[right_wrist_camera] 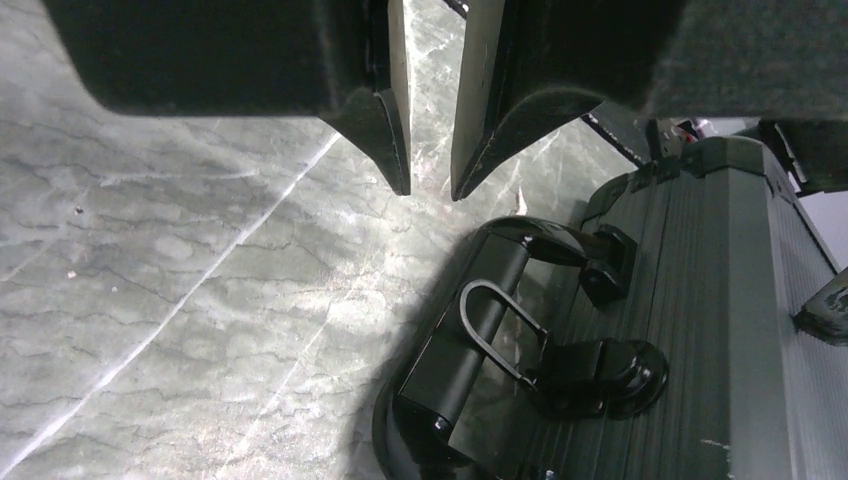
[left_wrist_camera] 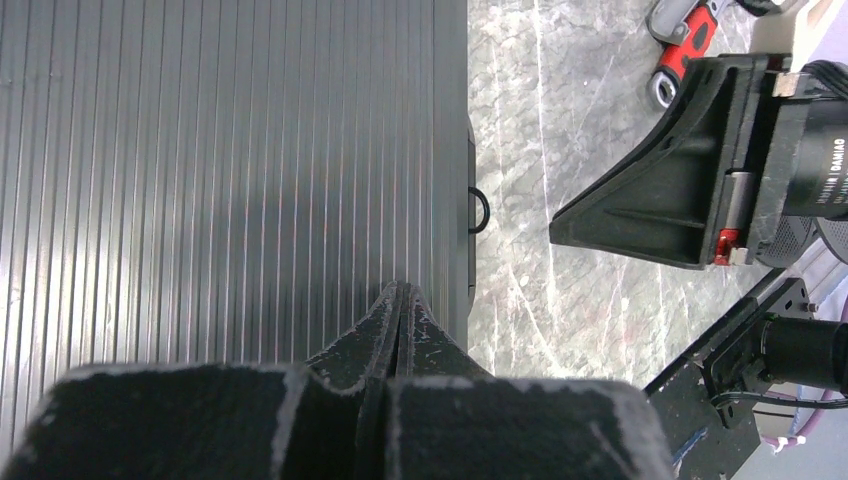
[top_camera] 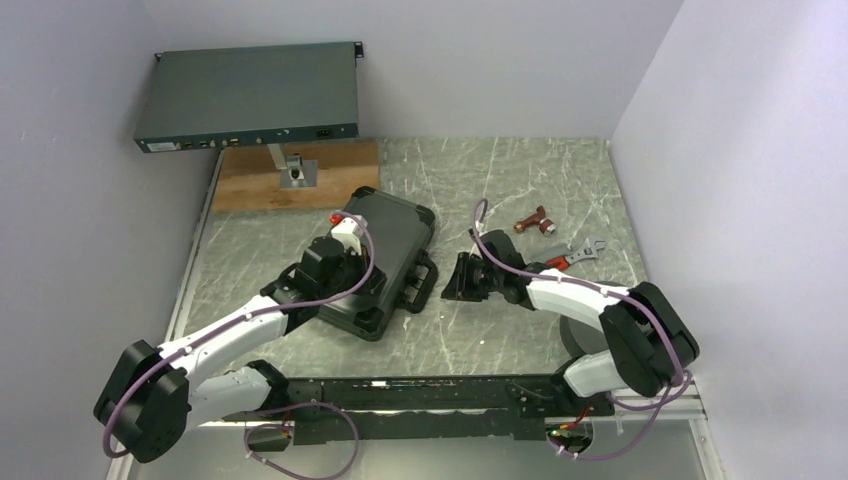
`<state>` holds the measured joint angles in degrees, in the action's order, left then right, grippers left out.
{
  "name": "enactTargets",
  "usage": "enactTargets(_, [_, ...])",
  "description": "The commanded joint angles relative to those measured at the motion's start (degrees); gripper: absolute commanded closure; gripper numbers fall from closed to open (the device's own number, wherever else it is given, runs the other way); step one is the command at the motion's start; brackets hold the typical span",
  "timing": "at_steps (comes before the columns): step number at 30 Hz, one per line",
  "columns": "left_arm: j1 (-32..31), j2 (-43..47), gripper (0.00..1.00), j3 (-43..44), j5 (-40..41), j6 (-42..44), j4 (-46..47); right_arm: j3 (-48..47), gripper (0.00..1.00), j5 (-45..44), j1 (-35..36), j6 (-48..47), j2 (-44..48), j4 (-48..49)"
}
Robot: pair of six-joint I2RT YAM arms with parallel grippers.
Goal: Pack up texas hold em set
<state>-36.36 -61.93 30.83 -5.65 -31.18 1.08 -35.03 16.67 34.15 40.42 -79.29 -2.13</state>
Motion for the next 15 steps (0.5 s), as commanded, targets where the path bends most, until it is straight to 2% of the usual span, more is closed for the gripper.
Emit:
enactTargets(1, [-0.9, -3.1, 1.0, -3.2, -0.4, 0.2, -8.8, 0.0, 0.77, 1.7, -0.2, 0.5, -3.3, 5.0])
enactTargets(15, [-1.1, -3.7, 1.0, -3.4, -0.4, 0.3, -8.7, -2.8, 0.78, 3.9, -0.2, 1.5, -12.0, 8.8])
